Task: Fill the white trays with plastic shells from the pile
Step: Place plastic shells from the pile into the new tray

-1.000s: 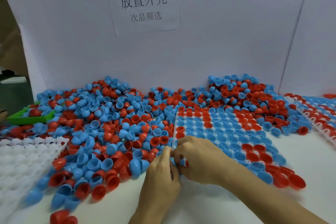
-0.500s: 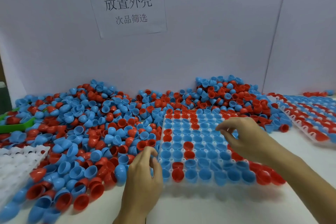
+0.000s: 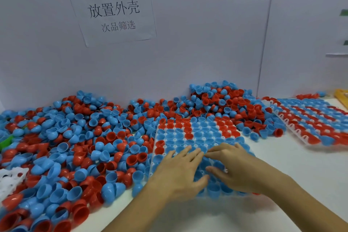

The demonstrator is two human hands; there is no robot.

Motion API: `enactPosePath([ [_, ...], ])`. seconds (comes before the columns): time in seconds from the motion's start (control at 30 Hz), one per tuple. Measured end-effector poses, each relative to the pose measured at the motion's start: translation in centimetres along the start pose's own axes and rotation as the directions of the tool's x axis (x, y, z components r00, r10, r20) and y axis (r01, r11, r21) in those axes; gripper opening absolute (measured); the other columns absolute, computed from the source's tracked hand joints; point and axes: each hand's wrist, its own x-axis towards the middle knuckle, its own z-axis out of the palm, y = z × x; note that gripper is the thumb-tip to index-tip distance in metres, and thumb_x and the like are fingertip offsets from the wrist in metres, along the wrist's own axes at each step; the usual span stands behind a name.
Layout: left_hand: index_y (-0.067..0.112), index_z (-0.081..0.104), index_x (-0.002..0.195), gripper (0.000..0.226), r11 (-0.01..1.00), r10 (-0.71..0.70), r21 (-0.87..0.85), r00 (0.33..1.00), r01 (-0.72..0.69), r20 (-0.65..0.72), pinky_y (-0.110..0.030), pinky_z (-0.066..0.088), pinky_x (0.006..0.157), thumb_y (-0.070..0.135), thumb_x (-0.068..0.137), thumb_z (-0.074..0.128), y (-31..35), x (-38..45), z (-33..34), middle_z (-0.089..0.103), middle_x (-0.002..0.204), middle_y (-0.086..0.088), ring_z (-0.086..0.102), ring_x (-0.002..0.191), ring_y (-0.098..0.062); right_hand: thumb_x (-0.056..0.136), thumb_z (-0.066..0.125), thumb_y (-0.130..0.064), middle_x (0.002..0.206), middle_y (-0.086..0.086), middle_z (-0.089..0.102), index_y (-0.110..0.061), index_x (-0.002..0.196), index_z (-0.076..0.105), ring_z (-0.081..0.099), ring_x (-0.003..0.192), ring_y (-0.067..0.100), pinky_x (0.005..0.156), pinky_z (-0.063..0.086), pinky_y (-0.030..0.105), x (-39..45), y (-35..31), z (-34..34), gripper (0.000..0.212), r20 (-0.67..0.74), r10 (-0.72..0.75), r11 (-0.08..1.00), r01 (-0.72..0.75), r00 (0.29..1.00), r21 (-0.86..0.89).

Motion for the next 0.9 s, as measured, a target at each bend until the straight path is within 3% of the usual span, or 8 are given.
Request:
enactPosePath([
  [0.37,0.027,0.005,0.161,0.077,1.000,0.003,0.007,1.000,-0.002,-0.018,-0.043,-0.002,0.125,0.066,0.098,0.025,0.0,0.1,-0.2,0.000,0.169,0.009,-0.008,0.154,-0.007,0.098,0.048,-0.054,0.142,-0.018,0.049,-0.032,0.145,0.046,0.039,0.131,0.002,0.114,0.027,0.031,-1.3,-0.6,-0.4,0.052,-0.052,-0.018,1.000,0.018,0.998,0.000],
  [0.43,0.028,0.007,0.161,0.074,1.000,0.016,-0.018,0.999,-0.017,-0.044,-0.041,0.000,0.126,0.064,0.100,0.028,-0.3,-0.1,-0.3,0.002,0.168,0.011,-0.007,0.154,-0.005,0.098,0.049,-0.053,0.137,-0.021,0.050,-0.034,0.143,0.048,0.039,0.121,-0.004,0.115,0.030,0.033,-1.9,-0.4,-0.8,0.050,-0.078,-0.021,1.000,0.023,0.997,0.019],
  [0.5,0.030,0.020,0.159,0.065,0.996,0.056,-0.058,0.989,-0.065,-0.138,-0.034,0.006,0.125,0.056,0.102,0.034,-0.7,-0.6,-0.3,0.015,0.167,0.013,0.002,0.153,-0.002,0.096,0.052,-0.054,0.127,-0.025,0.051,-0.037,0.137,0.054,0.036,0.107,-0.009,0.110,0.035,0.027,-2.8,-0.2,-1.1,0.045,-0.091,-0.032,0.999,0.036,0.995,0.040],
  [0.6,0.034,0.052,0.144,0.042,0.970,0.128,-0.168,0.955,-0.177,-0.266,-0.024,0.018,0.120,0.040,0.102,0.048,-1.0,-1.5,-0.3,0.042,0.154,0.019,0.019,0.147,0.005,0.090,0.058,-0.059,0.112,-0.034,0.049,-0.043,0.123,0.062,0.040,0.106,-0.008,0.097,0.038,0.017,-4.2,-0.4,-1.1,0.037,-0.084,-0.060,0.996,0.065,0.995,0.060],
  [0.73,0.034,0.065,0.131,0.033,0.968,0.211,-0.090,0.952,-0.235,-0.221,-0.031,0.021,0.117,0.033,0.102,0.050,-0.5,-1.8,-0.2,0.044,0.154,0.016,0.021,0.148,-0.002,0.087,0.063,-0.058,0.094,-0.037,0.042,-0.042,0.115,0.067,0.037,0.105,-0.010,0.083,0.037,0.010,-4.8,-1.6,-0.6,0.032,-0.032,-0.107,0.990,0.109,0.994,0.088],
  [0.9,0.026,0.076,0.112,0.027,0.972,0.217,-0.034,0.948,-0.231,-0.231,-0.034,0.031,0.111,0.031,0.101,0.052,0.2,-1.0,-0.7,0.051,0.149,0.011,0.028,0.146,-0.009,0.090,0.064,-0.052,0.091,-0.034,0.043,-0.040,0.108,0.070,0.038,0.103,-0.008,0.078,0.036,0.010,-4.3,-1.8,0.5,0.023,-0.061,-0.111,0.988,0.117,0.992,0.097],
])
